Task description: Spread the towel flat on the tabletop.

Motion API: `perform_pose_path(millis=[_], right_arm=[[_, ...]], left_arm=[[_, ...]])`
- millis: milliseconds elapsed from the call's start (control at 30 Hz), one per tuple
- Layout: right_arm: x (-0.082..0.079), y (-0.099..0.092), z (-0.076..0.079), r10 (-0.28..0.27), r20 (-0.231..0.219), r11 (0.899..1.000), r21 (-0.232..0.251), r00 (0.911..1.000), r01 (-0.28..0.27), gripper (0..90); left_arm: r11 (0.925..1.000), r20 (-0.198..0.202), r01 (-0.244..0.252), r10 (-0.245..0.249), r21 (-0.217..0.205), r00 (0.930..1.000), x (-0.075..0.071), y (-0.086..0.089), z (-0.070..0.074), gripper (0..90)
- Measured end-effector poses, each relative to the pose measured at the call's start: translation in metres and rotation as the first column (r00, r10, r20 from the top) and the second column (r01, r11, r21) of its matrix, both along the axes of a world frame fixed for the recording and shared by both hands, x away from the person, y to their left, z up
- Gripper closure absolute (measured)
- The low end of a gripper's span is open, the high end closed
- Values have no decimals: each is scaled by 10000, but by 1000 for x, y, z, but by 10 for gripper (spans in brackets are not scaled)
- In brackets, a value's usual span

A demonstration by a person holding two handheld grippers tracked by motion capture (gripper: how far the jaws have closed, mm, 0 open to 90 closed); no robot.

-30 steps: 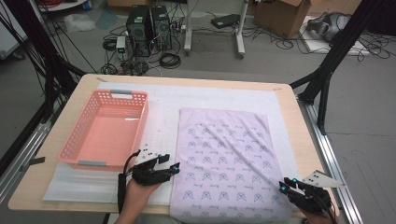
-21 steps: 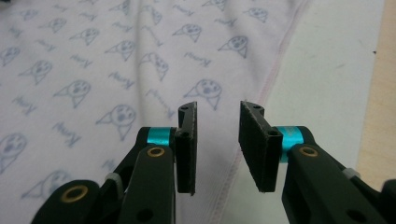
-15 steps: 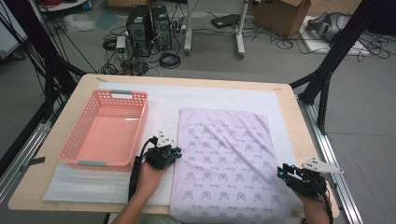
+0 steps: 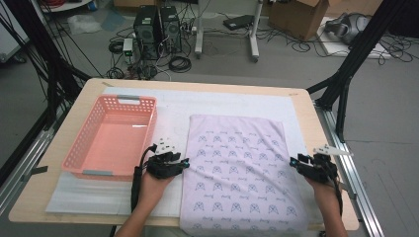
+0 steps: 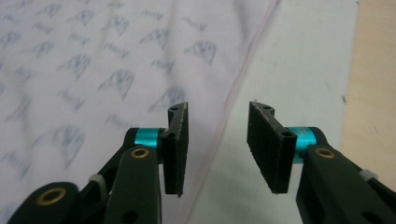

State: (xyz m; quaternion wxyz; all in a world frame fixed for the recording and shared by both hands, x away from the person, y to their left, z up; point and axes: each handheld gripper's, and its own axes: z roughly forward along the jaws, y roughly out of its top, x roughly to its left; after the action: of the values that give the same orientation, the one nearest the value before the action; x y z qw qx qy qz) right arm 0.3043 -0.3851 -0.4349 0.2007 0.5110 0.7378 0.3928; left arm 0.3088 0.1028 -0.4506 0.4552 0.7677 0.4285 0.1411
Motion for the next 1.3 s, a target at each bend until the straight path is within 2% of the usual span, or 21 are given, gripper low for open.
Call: perform_pose_path(millis=[67, 133, 233, 400, 467, 500, 533, 567, 633, 667, 733, 767, 800, 867, 900, 967, 1033, 1100, 1167, 1200, 1300], right_arm=[[24, 2, -1, -106, -81, 9996, -244, 9999, 104, 524], [44, 6, -1, -153, -106, 9991, -396, 9998, 149, 520], [69, 13, -2, -249, -254, 9981, -568, 9994, 234, 518], [103, 23, -10, -699, -616, 9968, -427, 9956, 673, 526], [110, 25, -13, -1002, -437, 9940, -480, 9940, 981, 611], [113, 25, -13, -1131, -409, 9920, -605, 9927, 1105, 688], [115, 25, -13, -1215, -232, 9893, -839, 9923, 1192, 791], [116, 25, -13, -1280, -60, 9856, -1122, 9918, 1265, 856], [120, 23, -14, -1692, 60, 9764, -1349, 9856, 1685, 862], [121, 23, -14, -1924, 124, 9714, -1395, 9812, 1923, 841], [121, 21, -15, -2502, 271, 9573, -1428, 9678, 2515, 669], [120, 18, -15, -2754, 281, 9510, -1379, 9609, 2766, 624], [119, 15, -13, -2932, 224, 9472, -1292, 9558, 2936, 616], [114, 11, -8, -2966, 422, 9486, -1022, 9541, 2994, 631], [111, 10, -5, -2869, 569, 9512, -1019, 9563, 2914, 633], [104, 6, 2, -2602, 691, 9623, -633, 9631, 2645, 635], [98, 5, 6, -1946, 468, 9801, -299, 9798, 1961, 639], [90, 10, 7, -1348, 304, 9899, -402, 9904, 1360, 633], [80, 14, 8, -863, 225, 9951, -462, 9960, 873, 612], [73, 15, 8, -617, 216, 9975, -345, 9979, 625, 595], [50, 19, 9, -114, 277, 9995, -282, 9996, 122, 537]], left_arm=[[9994, 98, 52, -49, -332, 9999, 1, 2, 0, 457], [9982, 155, 78, -69, -586, 9999, 3, 3, 0, 441], [9977, 223, 250, -236, -638, 9995, 6, 4, 1, 419], [9967, 296, 340, -319, -736, 9991, 6, 2, 1, 397], [9969, 212, 283, -268, -735, 9994, 7, 1, 1, 397], [9970, 203, 235, -221, -744, 9995, 7, 2, 1, 396], [9969, 201, 197, -182, -756, 9996, 7, 2, 1, 396], [9969, 186, 159, -145, -765, 9997, 7, 2, 1, 396], [9975, 139, 100, -91, -696, 9999, 7, 2, 1, 394], [9977, 98, 94, -87, -672, 9999, 6, 1, 1, 392], [9981, 130, 124, -117, -605, 9998, 6, 1, 1, 389], [9980, 165, 135, -125, -611, 9998, 5, 1, 2, 389], [9978, 189, 172, -161, -633, 9997, 5, 1, 2, 388], [9973, 229, 201, -185, -708, 9996, 5, 0, 2, 387], [9972, 267, 269, -251, -701, 9993, 5, 0, 2, 385], [9966, 321, 344, -321, -746, 9990, 4, 0, 2, 384], [9961, 383, 422, -393, -776, 9985, 4, 0, 3, 379], [9951, 486, 515, -476, -840, 9977, 3, 1, 3, 374], [9937, 544, 576, -525, -965, 9971, 3, 1, 4, 370], [9930, 604, 628, -569, -1001, 9966, 3, 1, 4, 368], [9895, 747, 859, -775, -1165, 9942, 2, 0, 5, 351]])
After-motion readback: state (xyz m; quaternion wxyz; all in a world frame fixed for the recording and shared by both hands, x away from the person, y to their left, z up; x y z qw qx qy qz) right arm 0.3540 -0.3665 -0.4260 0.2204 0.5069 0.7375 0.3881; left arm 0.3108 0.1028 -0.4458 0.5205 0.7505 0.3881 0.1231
